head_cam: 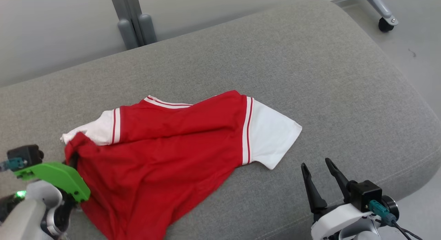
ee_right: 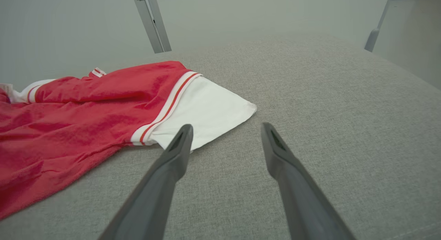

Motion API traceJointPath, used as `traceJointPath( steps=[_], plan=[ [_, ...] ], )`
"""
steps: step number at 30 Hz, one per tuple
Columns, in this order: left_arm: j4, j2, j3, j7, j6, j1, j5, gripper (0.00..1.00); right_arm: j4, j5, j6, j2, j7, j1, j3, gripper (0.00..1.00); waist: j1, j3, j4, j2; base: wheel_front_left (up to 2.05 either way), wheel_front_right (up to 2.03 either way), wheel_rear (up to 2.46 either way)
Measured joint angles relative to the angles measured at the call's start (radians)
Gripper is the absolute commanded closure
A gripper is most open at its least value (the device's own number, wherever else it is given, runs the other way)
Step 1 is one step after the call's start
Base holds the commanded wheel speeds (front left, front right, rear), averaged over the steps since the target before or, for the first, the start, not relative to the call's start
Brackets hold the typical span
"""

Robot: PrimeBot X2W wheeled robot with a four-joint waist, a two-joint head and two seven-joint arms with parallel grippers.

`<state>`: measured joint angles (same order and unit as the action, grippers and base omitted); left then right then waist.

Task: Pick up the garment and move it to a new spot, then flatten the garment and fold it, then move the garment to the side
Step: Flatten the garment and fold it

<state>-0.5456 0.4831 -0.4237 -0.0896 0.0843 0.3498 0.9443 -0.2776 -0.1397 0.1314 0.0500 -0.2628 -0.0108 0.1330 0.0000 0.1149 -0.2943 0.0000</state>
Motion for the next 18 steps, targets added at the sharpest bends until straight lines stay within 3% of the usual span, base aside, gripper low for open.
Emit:
traceJointPath(
  steps=[11, 12, 13, 14, 18],
  plan=[
    [-0.179, 0.106, -0.02, 0.1, 0.017, 0.281, -0.164, 1.0, -0.001, 0.002, 0.0, 0.0, 0.0, -0.053, 0.03, 0.0, 0.0, 0.073, -0.045, 0.0, 0.0, 0.0, 0.0],
    [-0.206, 0.099, -0.022, 0.1, 0.013, 0.291, -0.164, 0.83, -0.001, 0.002, 0.0, 0.0, 0.0, -0.056, 0.031, 0.0, 0.0, 0.077, -0.052, 0.0, 0.0, 0.0, 0.0],
    [-0.233, 0.088, -0.024, 0.099, 0.007, 0.296, -0.162, 0.45, -0.001, 0.002, 0.0, 0.0, 0.0, -0.057, 0.032, 0.0, 0.0, 0.081, -0.058, 0.0, 0.0, 0.0, 0.0],
    [-0.258, 0.079, -0.027, 0.097, -0.001, 0.296, -0.159, 0.0, -0.003, 0.002, 0.0, 0.0, 0.0, -0.056, 0.033, 0.0, 0.0, 0.083, -0.064, 0.0, 0.0, 0.0, 0.0],
    [-0.308, 0.054, -0.026, 0.158, -0.025, 0.296, -0.149, 0.0, -0.004, 0.0, 0.0, 0.0, 0.0, -0.05, 0.023, 0.0, 0.0, 0.074, -0.072, 0.0, 0.0, 0.0, 0.0]
  ],
)
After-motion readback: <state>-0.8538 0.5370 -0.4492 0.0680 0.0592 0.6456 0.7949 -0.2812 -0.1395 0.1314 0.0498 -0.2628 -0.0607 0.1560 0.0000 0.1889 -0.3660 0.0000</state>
